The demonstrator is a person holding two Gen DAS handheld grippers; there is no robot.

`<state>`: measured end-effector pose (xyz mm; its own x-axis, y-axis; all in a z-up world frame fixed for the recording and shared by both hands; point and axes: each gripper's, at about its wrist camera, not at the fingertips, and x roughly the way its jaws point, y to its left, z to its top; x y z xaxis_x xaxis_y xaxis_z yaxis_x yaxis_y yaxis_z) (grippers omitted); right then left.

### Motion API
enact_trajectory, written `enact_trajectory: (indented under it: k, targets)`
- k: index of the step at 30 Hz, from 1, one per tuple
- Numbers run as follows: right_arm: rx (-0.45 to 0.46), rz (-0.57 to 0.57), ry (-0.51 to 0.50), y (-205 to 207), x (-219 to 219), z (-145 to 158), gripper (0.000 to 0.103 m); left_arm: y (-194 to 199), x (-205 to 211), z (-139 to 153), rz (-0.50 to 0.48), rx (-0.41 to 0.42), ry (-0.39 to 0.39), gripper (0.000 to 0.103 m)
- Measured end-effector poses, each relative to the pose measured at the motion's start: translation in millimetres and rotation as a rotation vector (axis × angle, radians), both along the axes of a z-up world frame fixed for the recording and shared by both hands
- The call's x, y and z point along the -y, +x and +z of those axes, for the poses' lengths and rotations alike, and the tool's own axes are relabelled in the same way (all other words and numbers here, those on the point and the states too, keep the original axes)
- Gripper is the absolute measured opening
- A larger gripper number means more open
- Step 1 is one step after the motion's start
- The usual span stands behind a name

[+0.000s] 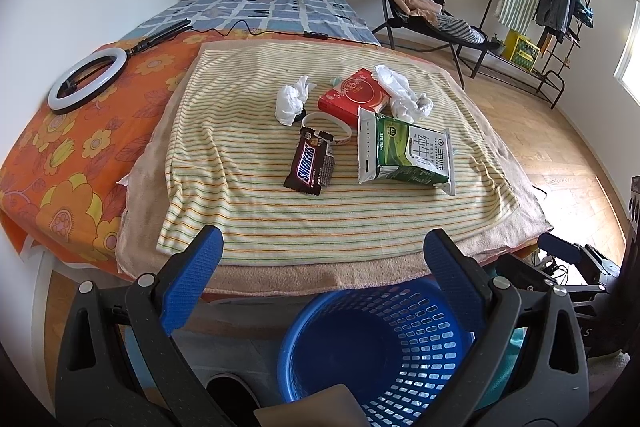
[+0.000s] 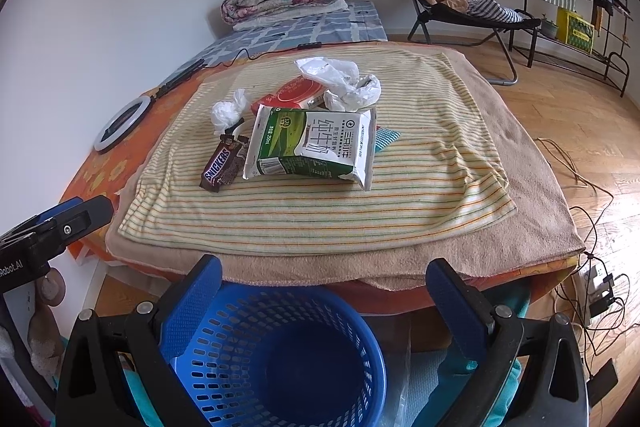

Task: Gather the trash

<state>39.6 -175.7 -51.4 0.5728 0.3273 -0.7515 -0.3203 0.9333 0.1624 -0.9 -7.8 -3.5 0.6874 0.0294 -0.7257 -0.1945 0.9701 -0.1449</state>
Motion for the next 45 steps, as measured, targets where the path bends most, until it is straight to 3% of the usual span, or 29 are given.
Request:
enact_trajectory:
  k: [32, 45]
  targets:
    - [-0.037, 0.027, 0.021, 0, -6, -5, 0.102, 0, -2, 1, -0.003, -0.003, -0.003, 0.102]
    - [-0.021, 0.03, -0.035, 3, -6, -10, 0.102, -2, -10, -6, 0.01, -0.014, -0.015, 0.102]
